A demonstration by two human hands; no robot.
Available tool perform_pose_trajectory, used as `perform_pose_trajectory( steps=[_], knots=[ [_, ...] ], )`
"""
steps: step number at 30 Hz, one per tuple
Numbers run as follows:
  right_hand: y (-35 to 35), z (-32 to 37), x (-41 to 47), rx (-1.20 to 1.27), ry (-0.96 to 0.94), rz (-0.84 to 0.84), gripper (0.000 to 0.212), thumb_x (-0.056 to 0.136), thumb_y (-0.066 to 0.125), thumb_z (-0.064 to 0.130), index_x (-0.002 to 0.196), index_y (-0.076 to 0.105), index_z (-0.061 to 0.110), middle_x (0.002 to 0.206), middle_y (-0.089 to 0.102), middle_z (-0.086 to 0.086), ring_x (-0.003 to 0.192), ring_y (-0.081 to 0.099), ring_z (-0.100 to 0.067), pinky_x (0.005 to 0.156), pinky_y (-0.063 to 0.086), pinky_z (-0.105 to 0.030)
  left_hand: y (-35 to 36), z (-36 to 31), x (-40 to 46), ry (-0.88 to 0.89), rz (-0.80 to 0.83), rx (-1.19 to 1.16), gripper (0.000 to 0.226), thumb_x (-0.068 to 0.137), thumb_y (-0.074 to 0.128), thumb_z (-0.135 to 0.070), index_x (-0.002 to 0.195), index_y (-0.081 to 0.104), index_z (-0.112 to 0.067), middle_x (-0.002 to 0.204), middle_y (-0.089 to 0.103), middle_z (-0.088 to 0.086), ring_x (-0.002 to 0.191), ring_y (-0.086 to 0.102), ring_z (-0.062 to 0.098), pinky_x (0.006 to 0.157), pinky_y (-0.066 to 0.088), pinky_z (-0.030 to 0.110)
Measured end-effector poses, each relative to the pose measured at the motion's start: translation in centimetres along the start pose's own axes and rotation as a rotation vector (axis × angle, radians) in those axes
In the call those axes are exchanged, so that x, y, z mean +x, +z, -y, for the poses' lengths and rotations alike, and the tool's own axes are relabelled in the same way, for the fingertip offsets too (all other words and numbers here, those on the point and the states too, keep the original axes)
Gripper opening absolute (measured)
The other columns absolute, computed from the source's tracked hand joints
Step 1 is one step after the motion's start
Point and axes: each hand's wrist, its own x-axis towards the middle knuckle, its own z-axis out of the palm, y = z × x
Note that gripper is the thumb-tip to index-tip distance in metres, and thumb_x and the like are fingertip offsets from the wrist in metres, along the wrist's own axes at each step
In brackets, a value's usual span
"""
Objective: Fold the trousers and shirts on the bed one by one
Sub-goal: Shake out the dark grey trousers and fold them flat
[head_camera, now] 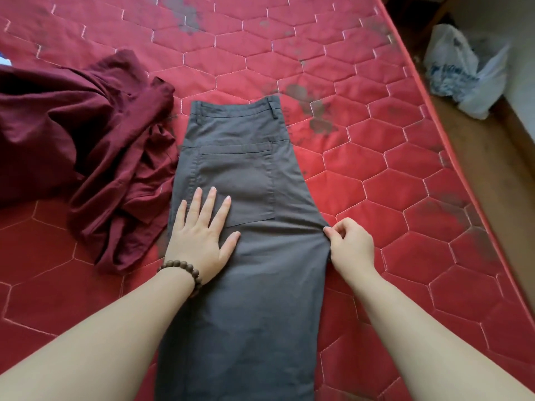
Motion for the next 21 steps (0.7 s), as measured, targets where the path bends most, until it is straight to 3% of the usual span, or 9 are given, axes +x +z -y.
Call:
perform_pose_trajectory(
  steps=[3,6,8,10,12,15,18,21],
  knots=[
    [0.1,1.1,-0.3,-0.209,-0.038,-0.068,0.016,0.095,0.053,0.026,0.088,0.060,0.014,0.091,0.062,-0.005,0.099,0.054,-0.031,0.082,0.037,-0.040,0.1,0.1,-0.1,-0.015,0.005,0.003,0.074,0.087,0.010,-0.063,0.152,0.012,-0.029,0.160,0.001,0.014,0.148,-0.005,0.029,0.119,0.001,0.045],
    [1.2,2.8,-1.7,-0.308,-0.411,-0.243,0.020,0.090,0.058,0.019,0.108,0.063,0.010,0.123,0.058,-0.013,0.118,0.049,-0.034,0.096,0.038,-0.045,-0.1,0.1,-0.2,-0.023,0.002,-0.004,0.071,0.090,0.015,-0.063,0.153,0.012,-0.029,0.159,-0.002,0.017,0.147,-0.009,0.030,0.119,-0.002,0.046],
    [3.1,3.8,-3.3,-0.377,-0.654,-0.073,0.039,0.090,0.058,0.020,0.127,0.057,0.008,0.143,0.046,-0.014,0.137,0.037,-0.032,0.112,0.027,-0.050,-0.4,-0.4,-0.3,-0.047,-0.015,0.024,0.066,0.095,0.030,-0.056,0.152,0.018,-0.025,0.159,0.003,0.020,0.147,-0.004,0.035,0.117,-0.003,0.051],
    [5.7,4.2,-5.4,-0.521,-0.754,0.115,0.053,0.096,0.047,0.029,0.145,0.039,0.011,0.157,0.025,-0.009,0.147,0.015,-0.026,0.118,0.009,-0.052,-0.7,-1.6,-1.2,-0.032,-0.073,0.013,0.059,0.094,0.050,-0.038,0.146,0.037,-0.012,0.154,0.021,0.024,0.145,0.013,0.040,0.116,0.005,0.055],
    [7.6,4.1,-7.5,-0.586,-0.753,0.158,0.058,0.097,0.042,0.034,0.149,0.030,0.011,0.159,0.019,-0.007,0.148,0.010,-0.024,0.118,0.004,-0.054,-0.4,-2.8,-3.2,0.038,-0.096,-0.013,0.053,0.088,0.057,-0.023,0.137,0.050,-0.004,0.148,0.035,0.024,0.140,0.029,0.039,0.114,0.020,0.055],
    [8.9,3.1,-10.7,-0.635,-0.714,0.119,0.058,0.096,0.044,0.034,0.148,0.032,0.013,0.157,0.024,-0.006,0.146,0.016,-0.024,0.116,0.011,-0.056,0.1,-3.5,-7.6,0.047,-0.037,-0.051,0.054,0.088,0.040,-0.026,0.137,0.049,-0.005,0.146,0.041,0.020,0.137,0.038,0.034,0.110,0.033,0.051],
    [8.9,1.7,-13.8,-0.645,-0.648,0.078,0.058,0.094,0.036,0.040,0.147,0.037,0.017,0.156,0.028,-0.007,0.145,0.021,-0.027,0.115,0.017,-0.058,0.1,-2.8,-11.5,0.014,0.011,-0.064,0.060,0.091,0.026,-0.037,0.142,0.043,-0.011,0.149,0.038,0.017,0.139,0.034,0.034,0.111,0.032,0.051],
    [8.6,-0.2,-17.5,-0.637,-0.619,0.083,0.059,0.093,0.031,0.045,0.147,0.037,0.022,0.156,0.028,-0.007,0.145,0.022,-0.028,0.114,0.018,-0.060,0.6,-2.5,-15.0,0.008,0.072,-0.027,0.063,0.094,0.021,-0.047,0.150,0.023,-0.019,0.158,0.017,0.013,0.146,0.013,0.031,0.118,0.015,0.048]
  ],
)
